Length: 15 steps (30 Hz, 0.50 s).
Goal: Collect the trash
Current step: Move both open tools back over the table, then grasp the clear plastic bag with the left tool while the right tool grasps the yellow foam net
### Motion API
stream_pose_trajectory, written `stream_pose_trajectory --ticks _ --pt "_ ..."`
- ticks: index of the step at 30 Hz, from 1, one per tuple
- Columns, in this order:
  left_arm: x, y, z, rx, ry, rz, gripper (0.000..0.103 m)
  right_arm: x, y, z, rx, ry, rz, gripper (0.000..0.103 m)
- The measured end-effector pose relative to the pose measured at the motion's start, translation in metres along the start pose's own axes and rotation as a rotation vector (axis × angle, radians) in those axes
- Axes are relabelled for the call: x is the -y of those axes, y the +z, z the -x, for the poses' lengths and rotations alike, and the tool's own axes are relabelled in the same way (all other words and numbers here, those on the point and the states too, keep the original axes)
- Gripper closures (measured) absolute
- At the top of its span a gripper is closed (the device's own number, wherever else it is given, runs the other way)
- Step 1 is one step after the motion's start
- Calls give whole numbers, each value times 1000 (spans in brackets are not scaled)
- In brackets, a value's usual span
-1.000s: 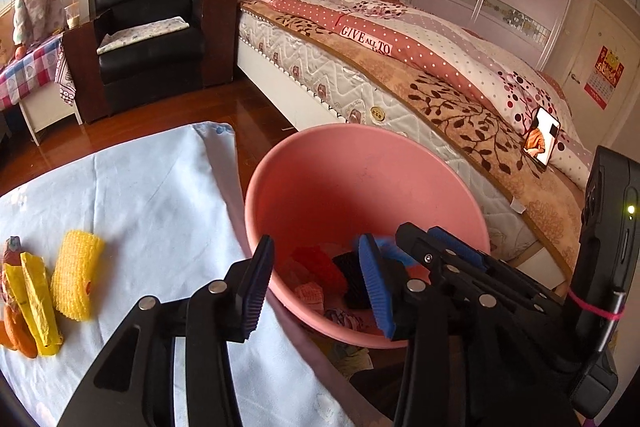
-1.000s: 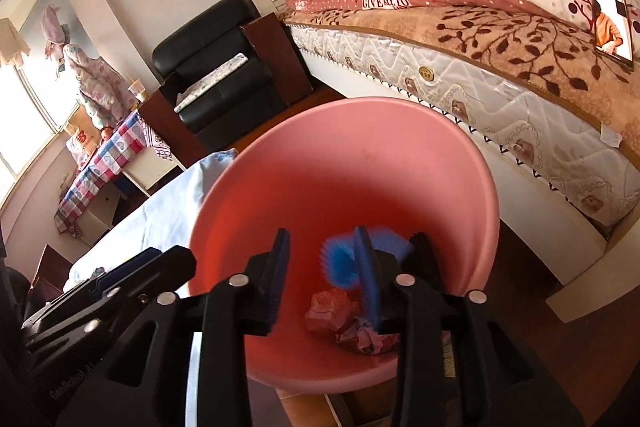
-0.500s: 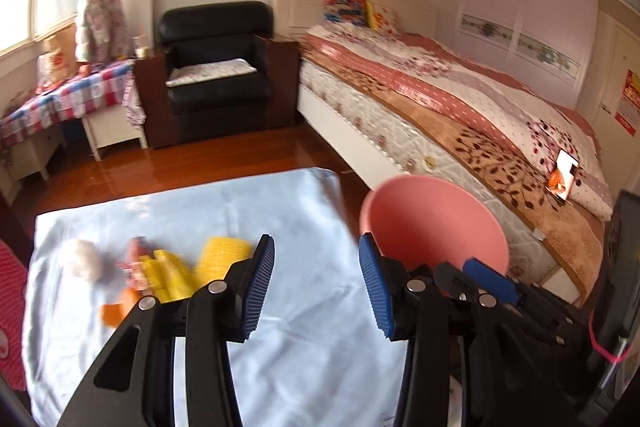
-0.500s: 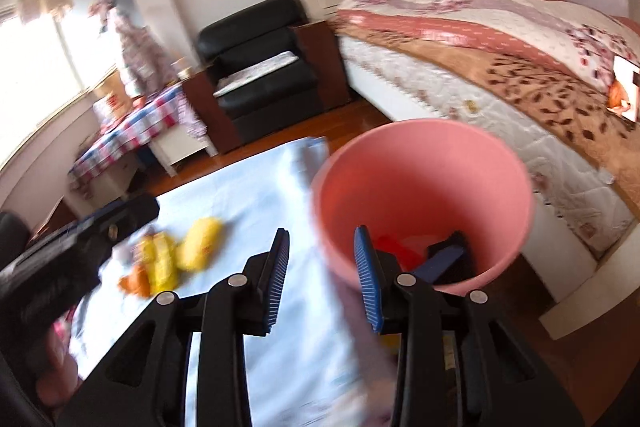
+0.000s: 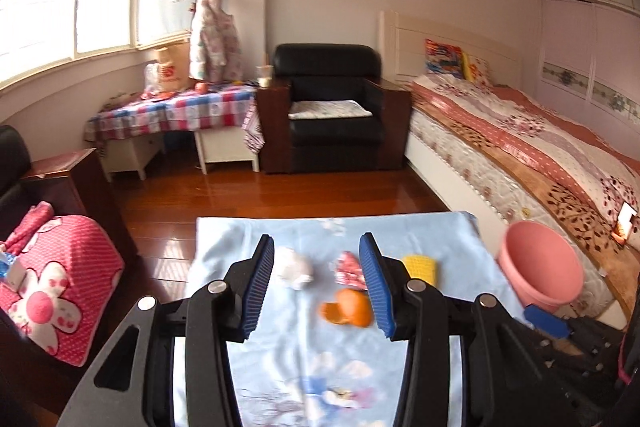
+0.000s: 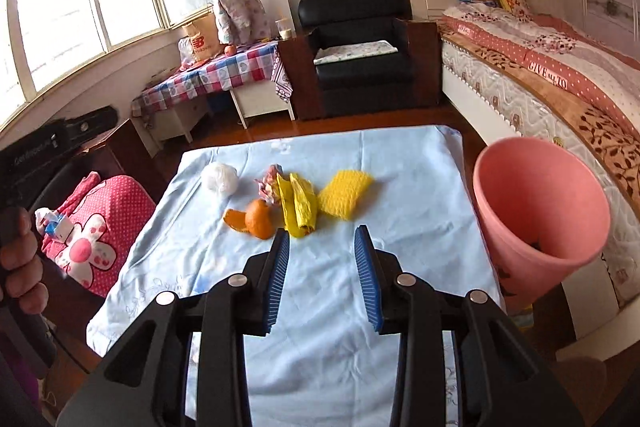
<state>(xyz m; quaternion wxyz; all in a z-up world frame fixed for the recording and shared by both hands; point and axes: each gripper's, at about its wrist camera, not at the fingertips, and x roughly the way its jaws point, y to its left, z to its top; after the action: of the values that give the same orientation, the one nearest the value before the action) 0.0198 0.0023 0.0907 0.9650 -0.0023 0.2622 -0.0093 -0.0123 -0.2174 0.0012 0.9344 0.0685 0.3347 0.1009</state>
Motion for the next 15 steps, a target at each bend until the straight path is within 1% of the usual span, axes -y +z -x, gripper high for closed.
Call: stream_pose_trajectory --ticks 2,5,8,11,13,14,15 --pt "-23 0 3 10 27 24 59 -4 11 -3 5 -10 -6 68" --pt "-55 -1 3 10 48 55 58 -6 33 -8 23 -19 -20 68" --pt "-87 5 -5 14 90 73 58 -6 63 -11 69 -5 -26 68" --pt "-109 13 -19 14 117 102 57 -10 88 -14 143 31 -33 68" --pt "-120 14 -35 2 109 138 56 -10 92 -21 175 47 -53 68" --pt "-124 12 -45 -13 97 155 54 -9 91 -26 178 44 -65 68" --pt "-124 11 -57 -31 84 168 52 -7 87 -38 160 34 -88 68"
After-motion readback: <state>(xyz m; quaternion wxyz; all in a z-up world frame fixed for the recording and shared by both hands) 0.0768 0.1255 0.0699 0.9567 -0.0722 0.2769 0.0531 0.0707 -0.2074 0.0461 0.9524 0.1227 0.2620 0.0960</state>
